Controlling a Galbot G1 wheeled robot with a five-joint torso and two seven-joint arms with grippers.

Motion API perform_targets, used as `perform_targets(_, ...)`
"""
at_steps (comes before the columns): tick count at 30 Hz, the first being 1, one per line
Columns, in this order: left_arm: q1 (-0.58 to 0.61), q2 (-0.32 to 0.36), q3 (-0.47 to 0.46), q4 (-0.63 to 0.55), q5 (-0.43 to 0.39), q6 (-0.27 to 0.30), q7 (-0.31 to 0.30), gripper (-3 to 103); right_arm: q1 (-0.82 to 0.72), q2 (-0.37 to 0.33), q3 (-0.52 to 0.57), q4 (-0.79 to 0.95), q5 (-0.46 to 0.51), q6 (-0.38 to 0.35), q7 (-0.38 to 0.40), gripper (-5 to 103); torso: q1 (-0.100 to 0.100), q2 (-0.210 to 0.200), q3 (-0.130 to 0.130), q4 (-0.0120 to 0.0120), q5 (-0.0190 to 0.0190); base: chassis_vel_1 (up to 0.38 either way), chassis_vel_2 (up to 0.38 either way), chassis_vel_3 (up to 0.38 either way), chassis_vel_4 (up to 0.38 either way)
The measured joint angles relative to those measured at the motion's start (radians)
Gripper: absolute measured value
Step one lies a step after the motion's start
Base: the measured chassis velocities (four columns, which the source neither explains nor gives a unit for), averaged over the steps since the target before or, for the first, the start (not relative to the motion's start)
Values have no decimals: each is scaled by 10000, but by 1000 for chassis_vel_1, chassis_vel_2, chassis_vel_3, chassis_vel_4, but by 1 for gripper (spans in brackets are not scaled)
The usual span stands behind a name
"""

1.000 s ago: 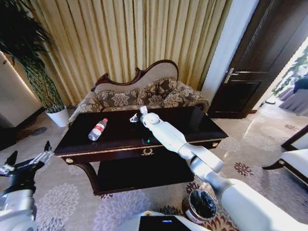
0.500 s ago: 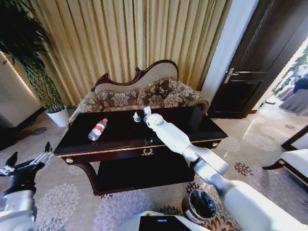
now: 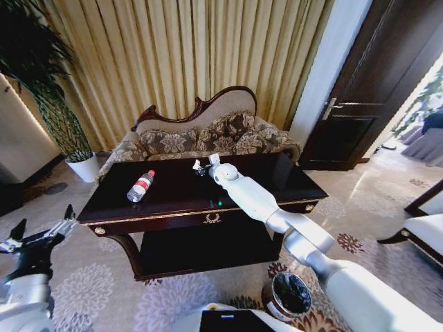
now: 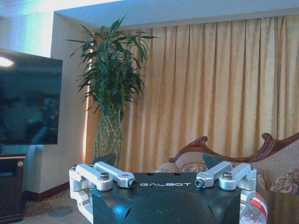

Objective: Move to the front of the table and place the trash on the table into the trash bin.

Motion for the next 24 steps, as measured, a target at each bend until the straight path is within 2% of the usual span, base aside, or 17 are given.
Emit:
perform_targets(2, -9, 7, 4, 0, -1, 0, 4, 100, 4, -156, -1, 150, 27, -15, 0, 38, 0, 0, 0, 0, 0, 0, 0, 0, 0)
perform_targets(4, -11, 11, 8, 0, -2, 0, 6, 100, 1, -191, 0, 175, 30, -16, 0, 38, 0, 0, 0, 0, -1, 0, 0, 0, 0)
perform_targets(5, -17, 22, 13, 0, -3, 0, 11, 100, -8, -252, 1, 226, 45, -16, 0, 49, 0, 1, 0, -2, 0, 0, 0, 0, 0)
perform_targets(6, -17, 22, 13, 0, -3, 0, 11, 100, -8, -252, 1, 226, 45, -16, 0, 49, 0, 1, 0, -2, 0, 0, 0, 0, 0)
perform_targets(8, -25, 33, 15, 0, -9, 0, 14, 100, -7, -332, 8, 279, 93, -18, 0, 60, 0, 0, 0, -1, 0, 0, 0, 0, 0)
perform_targets(9, -25, 33, 15, 0, -11, 0, 15, 100, 1, -343, 8, 278, 104, -18, 0, 60, 0, 0, 0, -1, 0, 0, 0, 0, 0)
perform_targets(10, -23, 33, 15, 0, -12, 0, 16, 100, 30, -359, 8, 278, 111, -18, 0, 65, 0, 0, 1, -2, 1, 0, 0, 0, 0)
perform_targets(11, -23, 33, 15, 0, -12, 0, 16, 100, 30, -359, 8, 278, 111, -18, 0, 65, 0, 0, 1, -2, 1, 0, 0, 0, 0)
perform_targets(14, -18, 103, -7, 0, -27, -1, 16, 100, 161, -236, 10, 89, 157, 23, 0, 83, 0, 0, 0, -1, 0, 0, 0, 0, 0)
perform_targets(15, -18, 103, -7, 0, -27, -1, 16, 100, 161, -236, 10, 89, 157, 23, 0, 83, 0, 0, 0, -1, 0, 0, 0, 0, 0)
perform_targets(17, -41, 122, -12, 0, -33, 0, 14, 100, 211, -92, 15, -58, 179, 59, 0, 93, 0, 0, 0, 1, 0, 0, 0, 0, 0)
perform_targets(20, -31, 76, -7, 0, -36, 4, 8, 100, 221, 44, 32, -90, 212, 67, 0, 99, 0, 0, 0, 1, -1, 0, 0, 0, 0)
perform_targets(24, -6, 12, -4, 0, -28, 6, 8, 100, 192, 230, 67, -91, 244, 68, 0, 100, 0, 0, 0, 0, -1, 0, 0, 0, 0)
